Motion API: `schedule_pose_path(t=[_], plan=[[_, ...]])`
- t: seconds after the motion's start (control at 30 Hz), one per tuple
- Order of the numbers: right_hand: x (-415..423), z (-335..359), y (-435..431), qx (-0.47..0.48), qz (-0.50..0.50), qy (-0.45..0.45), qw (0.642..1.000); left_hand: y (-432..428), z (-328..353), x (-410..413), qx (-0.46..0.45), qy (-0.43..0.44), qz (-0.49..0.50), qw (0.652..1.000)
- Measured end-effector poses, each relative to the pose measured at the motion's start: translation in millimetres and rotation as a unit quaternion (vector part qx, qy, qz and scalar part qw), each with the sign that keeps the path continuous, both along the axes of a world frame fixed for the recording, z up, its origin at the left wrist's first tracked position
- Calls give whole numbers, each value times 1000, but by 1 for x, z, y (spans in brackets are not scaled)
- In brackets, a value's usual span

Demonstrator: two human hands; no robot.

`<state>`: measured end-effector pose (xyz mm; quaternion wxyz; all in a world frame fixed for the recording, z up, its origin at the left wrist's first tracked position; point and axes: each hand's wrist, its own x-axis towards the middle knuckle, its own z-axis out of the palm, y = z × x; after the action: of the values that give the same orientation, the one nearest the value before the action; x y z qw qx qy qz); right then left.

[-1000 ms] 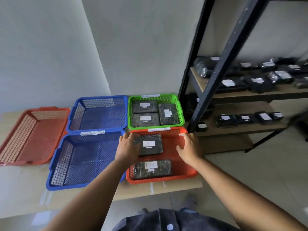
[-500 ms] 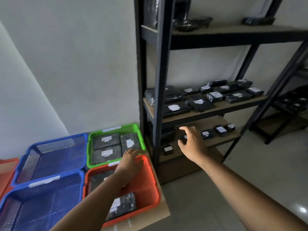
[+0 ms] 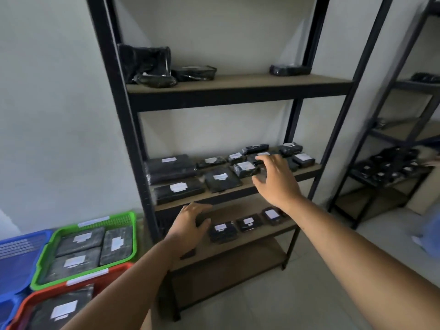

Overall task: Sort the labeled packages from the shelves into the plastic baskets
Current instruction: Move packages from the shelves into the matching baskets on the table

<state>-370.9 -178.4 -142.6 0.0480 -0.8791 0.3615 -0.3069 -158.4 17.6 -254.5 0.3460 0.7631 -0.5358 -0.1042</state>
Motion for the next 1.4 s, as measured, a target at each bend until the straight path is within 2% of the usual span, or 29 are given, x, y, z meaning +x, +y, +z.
schedule_pose_path(t=[0.2,0.4,0.53,0.67,0.77,0.9,1.17,1.4], plan=[[-28,56,-62,-25,13,-26,999,-67,81,-29,-45,-47,-24,998],[-33,98,-118,-34,-8,-84,996,-132,169,-41,-89,-137,-39,986],[-32,122,-159,-56,-11,-115,992,-186,225,-48,-161,-215,-53,962],[-30,150,-208,-100,-5,-118,988,-250,269,-53,-241,-259,-39,934],[-27,171,-247,-126,3,-118,985,-300,293,-54,-267,-273,-33,923],[-23,192,-300,-155,9,-113,981,-365,318,-55,-225,-274,-26,935],[-11,211,-395,-125,14,-135,983,-454,334,-45,-95,-224,-51,969],[-3,237,-473,-107,41,-44,993,-491,340,-48,7,-187,-113,976]])
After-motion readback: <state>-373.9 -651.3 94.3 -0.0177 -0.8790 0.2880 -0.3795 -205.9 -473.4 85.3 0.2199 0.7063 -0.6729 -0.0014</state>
